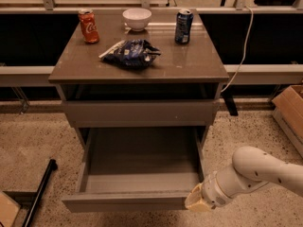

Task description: Close middle drawer

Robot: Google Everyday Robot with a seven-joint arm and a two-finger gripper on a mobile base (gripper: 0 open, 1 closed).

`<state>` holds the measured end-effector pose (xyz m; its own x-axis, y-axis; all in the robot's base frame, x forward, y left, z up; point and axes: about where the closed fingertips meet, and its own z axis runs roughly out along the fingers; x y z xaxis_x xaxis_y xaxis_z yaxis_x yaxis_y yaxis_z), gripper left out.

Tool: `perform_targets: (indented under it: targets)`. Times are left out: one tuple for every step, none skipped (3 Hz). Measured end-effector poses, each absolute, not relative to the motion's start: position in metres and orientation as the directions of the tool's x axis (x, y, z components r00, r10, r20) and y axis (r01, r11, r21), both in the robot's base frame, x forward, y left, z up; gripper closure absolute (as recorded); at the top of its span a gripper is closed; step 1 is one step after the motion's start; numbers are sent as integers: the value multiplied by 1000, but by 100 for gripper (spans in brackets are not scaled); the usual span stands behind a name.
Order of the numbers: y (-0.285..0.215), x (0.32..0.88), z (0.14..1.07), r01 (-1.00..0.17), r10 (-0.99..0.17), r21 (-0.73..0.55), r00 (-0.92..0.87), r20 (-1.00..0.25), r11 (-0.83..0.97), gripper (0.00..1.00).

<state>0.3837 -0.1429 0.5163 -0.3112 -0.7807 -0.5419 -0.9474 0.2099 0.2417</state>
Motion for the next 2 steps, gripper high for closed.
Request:
perform_targets:
  targets:
    - [-155,392,476,-937,-773,273,-336,-539,217,100]
    - [-165,409,417,-919,-741,337,-371,-559,206,100]
